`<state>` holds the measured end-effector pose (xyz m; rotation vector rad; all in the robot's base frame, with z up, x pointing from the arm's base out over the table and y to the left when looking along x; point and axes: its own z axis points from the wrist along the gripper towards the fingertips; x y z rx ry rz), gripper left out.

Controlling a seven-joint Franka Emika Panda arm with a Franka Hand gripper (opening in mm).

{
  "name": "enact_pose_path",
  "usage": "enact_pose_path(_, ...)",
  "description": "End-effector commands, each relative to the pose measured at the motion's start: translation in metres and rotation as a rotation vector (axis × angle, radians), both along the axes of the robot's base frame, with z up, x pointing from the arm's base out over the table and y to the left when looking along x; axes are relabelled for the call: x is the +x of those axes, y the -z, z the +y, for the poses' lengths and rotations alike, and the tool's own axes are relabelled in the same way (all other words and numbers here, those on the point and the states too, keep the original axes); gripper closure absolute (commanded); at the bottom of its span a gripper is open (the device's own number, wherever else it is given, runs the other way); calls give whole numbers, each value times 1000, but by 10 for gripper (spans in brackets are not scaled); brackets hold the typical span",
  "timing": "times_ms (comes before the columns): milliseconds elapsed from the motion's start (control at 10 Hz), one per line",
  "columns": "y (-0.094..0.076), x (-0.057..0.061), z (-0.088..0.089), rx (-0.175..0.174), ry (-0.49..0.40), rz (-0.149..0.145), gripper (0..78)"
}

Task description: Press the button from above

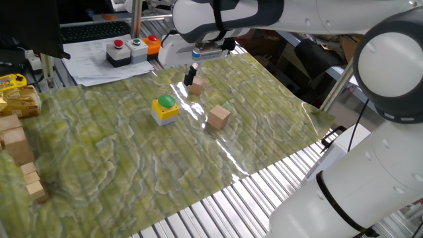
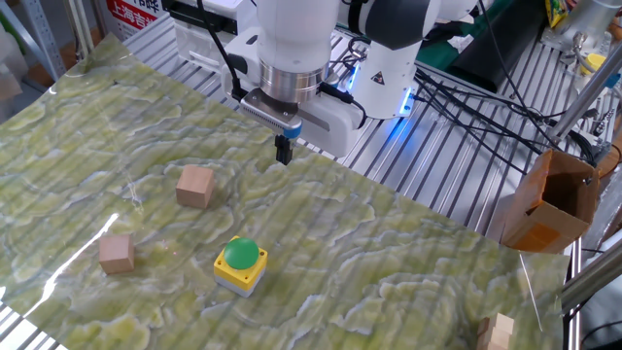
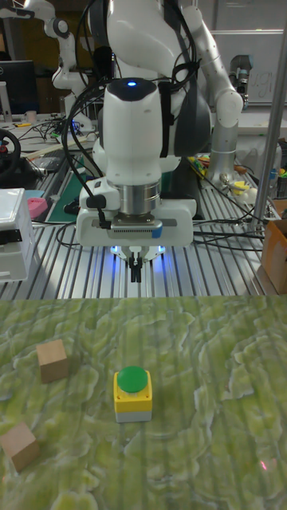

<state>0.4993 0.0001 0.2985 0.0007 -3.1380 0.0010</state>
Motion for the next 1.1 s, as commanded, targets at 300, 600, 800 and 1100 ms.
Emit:
enact_pose_path(300,0,0,0,-63,-59,-38,776)
enact_pose_path(600,0,0,0,-63,-60,-37,776)
enact_pose_path(800,0,0,0,-60,-62,-36,776)
enact_pose_path(1100,-10,14,5,-2,-44,-36,776)
